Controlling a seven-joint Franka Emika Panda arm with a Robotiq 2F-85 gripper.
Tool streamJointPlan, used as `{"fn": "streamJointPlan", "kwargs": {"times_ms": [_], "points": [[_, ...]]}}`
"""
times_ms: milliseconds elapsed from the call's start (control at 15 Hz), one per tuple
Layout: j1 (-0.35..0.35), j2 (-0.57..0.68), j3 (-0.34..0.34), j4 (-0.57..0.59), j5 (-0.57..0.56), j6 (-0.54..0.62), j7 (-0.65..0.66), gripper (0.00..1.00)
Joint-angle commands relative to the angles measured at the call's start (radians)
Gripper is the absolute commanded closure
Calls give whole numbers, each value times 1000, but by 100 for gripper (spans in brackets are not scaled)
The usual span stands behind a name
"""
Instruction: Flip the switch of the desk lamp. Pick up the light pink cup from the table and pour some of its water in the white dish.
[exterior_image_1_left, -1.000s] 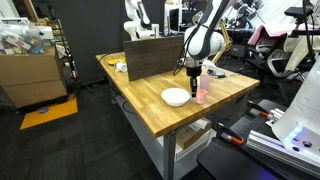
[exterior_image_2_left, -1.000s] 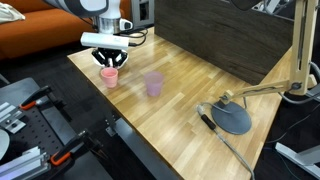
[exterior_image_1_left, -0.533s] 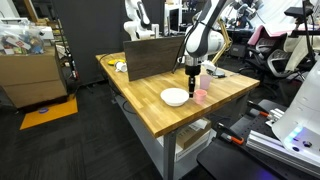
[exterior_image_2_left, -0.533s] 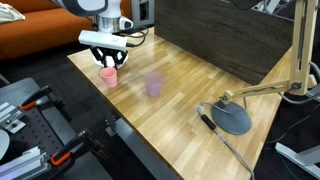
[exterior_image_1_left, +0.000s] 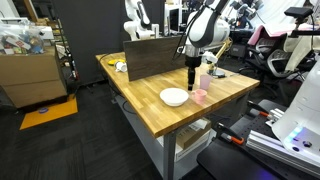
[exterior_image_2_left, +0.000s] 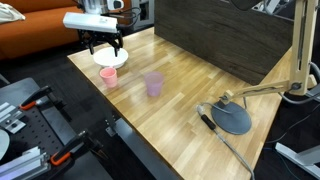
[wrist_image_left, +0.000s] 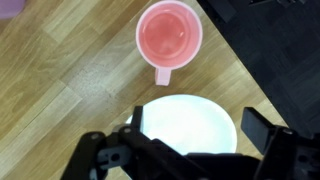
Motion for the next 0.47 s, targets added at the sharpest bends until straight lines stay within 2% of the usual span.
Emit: {"fn": "streamJointPlan", "kwargs": {"times_ms": [0, 67, 200, 400], "points": [[34, -167, 23, -99, 140, 5, -154, 0], [58, -81, -28, -43, 55, -2, -56, 0], [91, -149, -32, -77, 109, -3, -106, 0], [95, -163, -36, -93, 109, -2, -113, 0]]}}
